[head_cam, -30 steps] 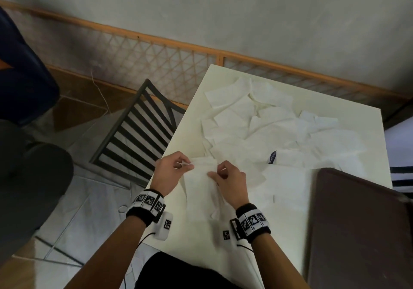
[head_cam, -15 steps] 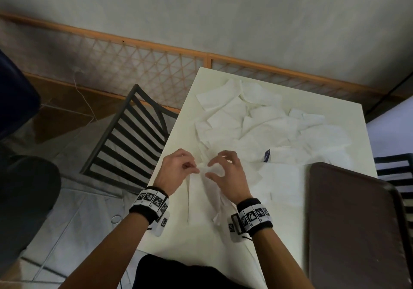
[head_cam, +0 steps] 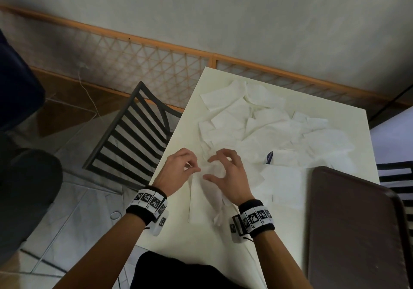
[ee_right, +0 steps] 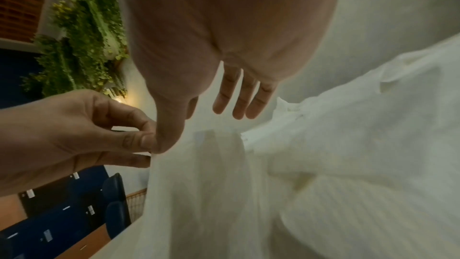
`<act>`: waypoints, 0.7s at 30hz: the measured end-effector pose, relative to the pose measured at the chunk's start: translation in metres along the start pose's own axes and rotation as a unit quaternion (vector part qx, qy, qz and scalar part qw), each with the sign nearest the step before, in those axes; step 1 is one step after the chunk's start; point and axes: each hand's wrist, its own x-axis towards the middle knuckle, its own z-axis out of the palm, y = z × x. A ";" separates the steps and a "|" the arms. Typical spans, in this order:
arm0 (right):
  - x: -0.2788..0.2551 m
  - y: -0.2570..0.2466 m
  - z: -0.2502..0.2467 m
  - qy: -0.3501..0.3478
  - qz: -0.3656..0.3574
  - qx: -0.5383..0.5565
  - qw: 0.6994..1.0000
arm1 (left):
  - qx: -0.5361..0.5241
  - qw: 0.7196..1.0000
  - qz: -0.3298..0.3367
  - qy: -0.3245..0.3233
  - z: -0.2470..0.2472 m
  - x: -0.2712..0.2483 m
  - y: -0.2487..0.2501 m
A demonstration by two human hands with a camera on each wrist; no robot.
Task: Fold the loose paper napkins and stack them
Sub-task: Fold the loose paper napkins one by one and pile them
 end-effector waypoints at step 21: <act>0.000 -0.034 -0.041 -0.044 0.157 0.412 0.896 | -0.208 0.973 -0.092 0.027 -0.022 -0.008 0.055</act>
